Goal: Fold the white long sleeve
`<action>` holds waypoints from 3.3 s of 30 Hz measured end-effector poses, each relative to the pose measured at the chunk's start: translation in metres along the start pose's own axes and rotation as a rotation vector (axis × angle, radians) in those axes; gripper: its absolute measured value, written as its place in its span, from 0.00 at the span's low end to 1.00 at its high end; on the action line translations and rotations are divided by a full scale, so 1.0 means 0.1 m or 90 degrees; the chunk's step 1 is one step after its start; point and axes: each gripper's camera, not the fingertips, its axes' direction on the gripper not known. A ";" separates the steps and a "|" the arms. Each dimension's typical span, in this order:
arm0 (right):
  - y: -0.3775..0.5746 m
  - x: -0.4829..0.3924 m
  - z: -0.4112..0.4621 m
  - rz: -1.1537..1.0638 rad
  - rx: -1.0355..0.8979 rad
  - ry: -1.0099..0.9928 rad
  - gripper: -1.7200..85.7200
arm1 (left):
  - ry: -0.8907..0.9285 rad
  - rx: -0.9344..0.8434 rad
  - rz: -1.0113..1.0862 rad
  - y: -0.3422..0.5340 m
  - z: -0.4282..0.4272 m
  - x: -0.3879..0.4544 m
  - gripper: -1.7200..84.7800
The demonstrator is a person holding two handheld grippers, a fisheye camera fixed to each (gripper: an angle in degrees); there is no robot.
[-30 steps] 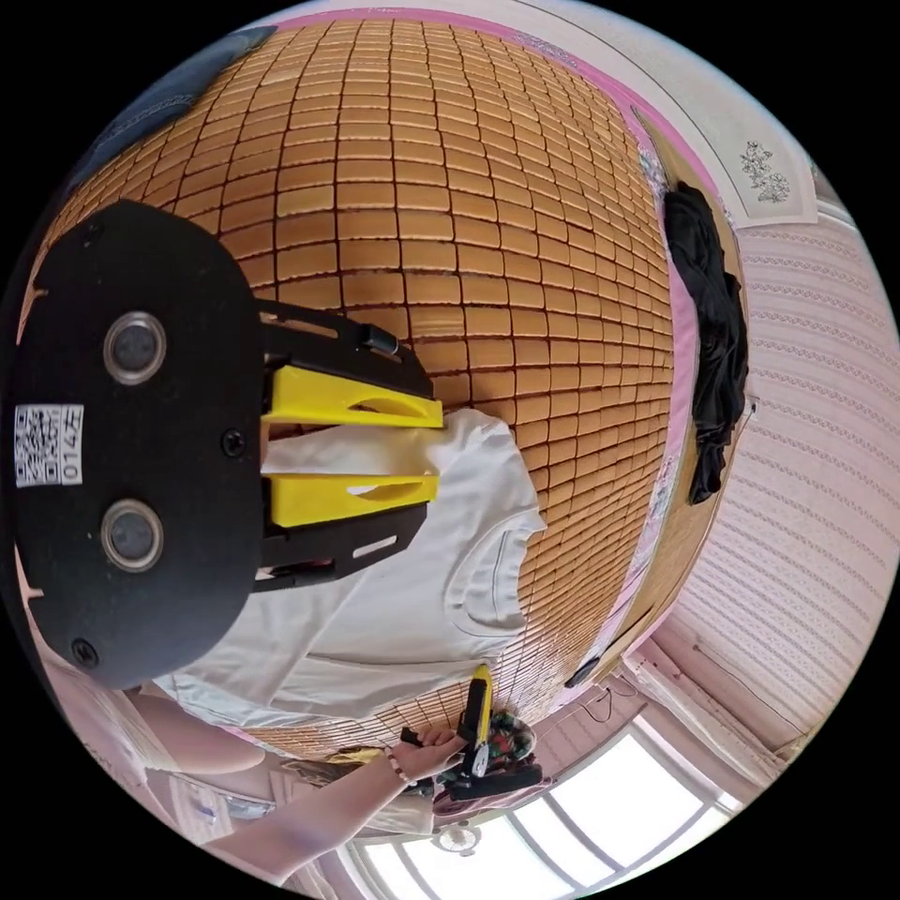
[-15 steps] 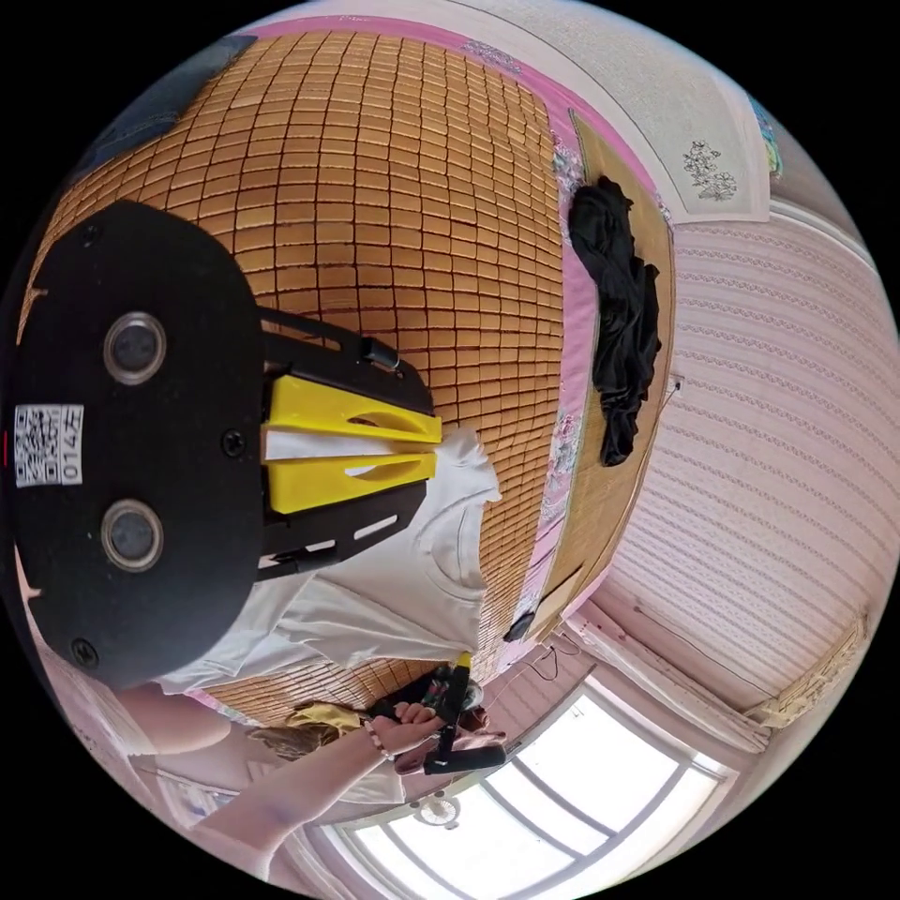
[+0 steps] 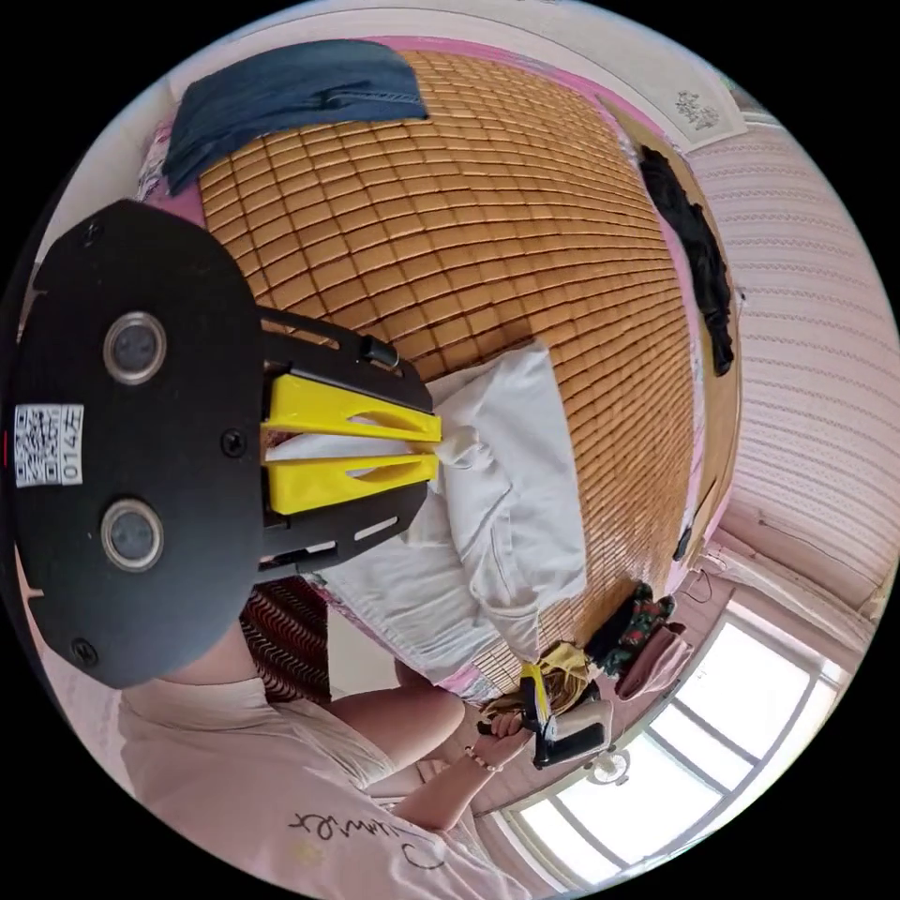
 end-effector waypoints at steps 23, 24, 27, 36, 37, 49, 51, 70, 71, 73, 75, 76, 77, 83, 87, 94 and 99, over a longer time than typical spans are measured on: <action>0.26 -0.17 0.44 0.029 -0.018 0.037 0.03 | 0.009 0.017 -0.141 0.47 0.31 0.06 0.03; 0.25 -0.21 0.41 0.020 -0.012 0.037 0.03 | -0.020 0.008 -0.138 0.46 0.36 0.10 0.02; 0.28 -0.29 0.33 -0.006 -0.002 0.038 0.03 | -0.012 0.058 -0.132 0.55 0.18 0.18 0.01; 0.30 -0.31 0.66 0.023 -0.099 0.102 0.05 | 0.007 0.047 -0.228 0.91 0.11 0.21 0.06; 0.29 -0.34 0.63 0.022 -0.091 0.105 0.06 | -0.006 0.063 -0.216 0.89 0.02 0.29 0.07; -0.39 -1.14 1.36 -0.105 -0.060 0.051 0.05 | 0.000 -0.030 -0.021 0.08 0.81 1.20 0.05; -0.30 -1.26 1.28 -0.128 -0.043 0.052 0.04 | 0.019 -0.034 -0.005 0.15 0.73 1.24 0.04; -0.26 -2.27 1.65 -0.254 -0.096 0.038 0.03 | 0.025 -0.005 0.025 0.65 0.54 2.26 0.03; -0.31 -2.34 1.74 -0.254 -0.099 0.069 0.02 | 0.029 -0.005 0.026 0.62 0.60 2.31 0.03; -0.36 -2.42 1.96 -0.260 -0.146 0.104 0.02 | 0.013 -0.033 0.039 0.55 0.85 2.49 0.03; -0.36 -2.48 2.21 -0.263 -0.204 0.140 0.01 | -0.026 -0.115 0.050 0.55 1.06 2.59 0.02; -0.36 -2.51 2.19 -0.267 -0.193 0.139 0.01 | -0.035 -0.128 0.056 0.55 1.11 2.65 0.01; -0.39 -2.56 2.21 -0.269 -0.211 0.147 0.01 | -0.038 -0.128 0.060 0.55 1.11 2.68 0.01; -0.87 -2.84 1.94 -0.346 -0.187 0.138 0.01 | -0.108 -0.141 0.121 0.62 0.94 3.11 0.01; -1.65 -2.80 2.01 -0.300 -0.147 0.259 0.01 | -0.137 -0.048 0.128 0.65 0.83 3.37 0.01; -2.44 -2.70 2.57 -0.245 -0.198 0.294 0.01 | -0.124 -0.056 0.150 0.63 1.41 3.76 0.01; -2.68 -2.61 2.50 -0.243 -0.299 0.257 0.01 | -0.136 -0.043 0.200 0.77 1.40 3.87 0.01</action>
